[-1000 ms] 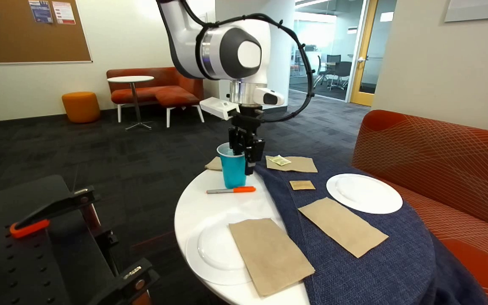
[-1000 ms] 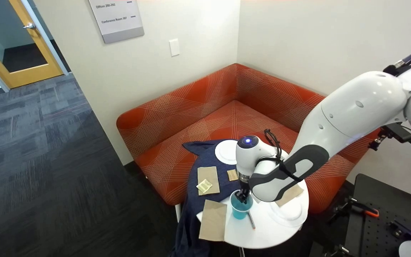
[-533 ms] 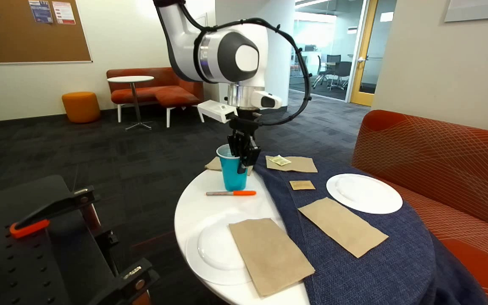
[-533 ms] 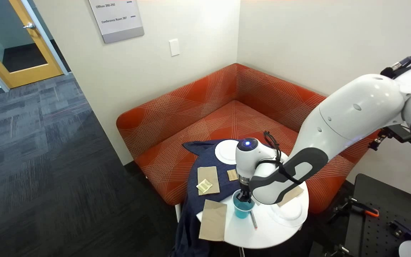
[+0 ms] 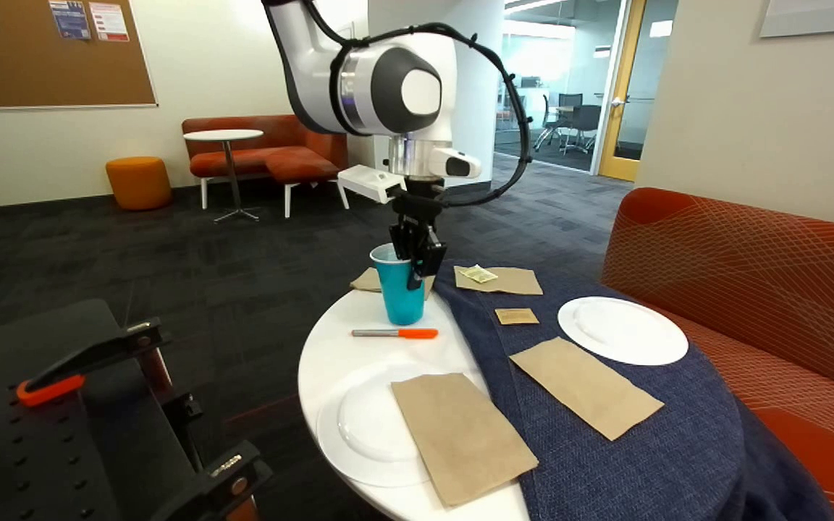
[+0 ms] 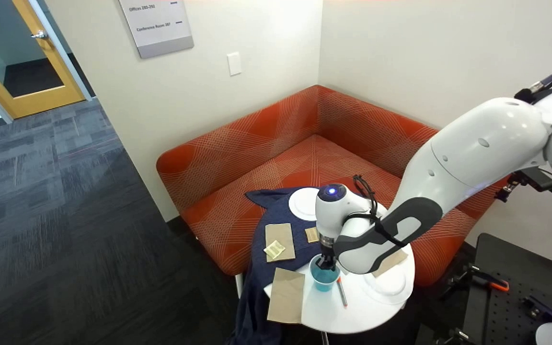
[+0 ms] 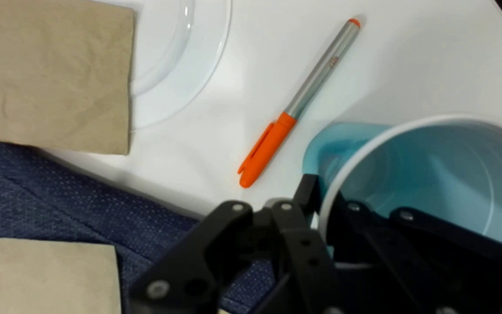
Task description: Move the cup to the right on the table
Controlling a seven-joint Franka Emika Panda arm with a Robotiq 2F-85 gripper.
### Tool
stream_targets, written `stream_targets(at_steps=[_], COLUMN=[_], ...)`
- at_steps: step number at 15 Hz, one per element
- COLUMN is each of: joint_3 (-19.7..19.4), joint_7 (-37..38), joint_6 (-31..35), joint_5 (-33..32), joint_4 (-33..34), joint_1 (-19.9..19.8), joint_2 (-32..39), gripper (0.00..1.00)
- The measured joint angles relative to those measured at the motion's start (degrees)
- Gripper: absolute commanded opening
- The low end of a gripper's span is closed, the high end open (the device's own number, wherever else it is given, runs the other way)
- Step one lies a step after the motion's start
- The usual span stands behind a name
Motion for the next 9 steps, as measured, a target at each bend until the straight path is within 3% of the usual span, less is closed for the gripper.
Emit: stream_targets(at_steps=[4,9], joint_3=[-0.5,-0.5], joint_7=[-0.5,-5.4], joint_6=[-0.1,-1.4], joint_5=[0.0,0.9], joint_4=[-0.9,-3.1], joint_1=[-0.7,-4.9], joint_2=[-3.6,-10.4], gripper=[0.01,0.01])
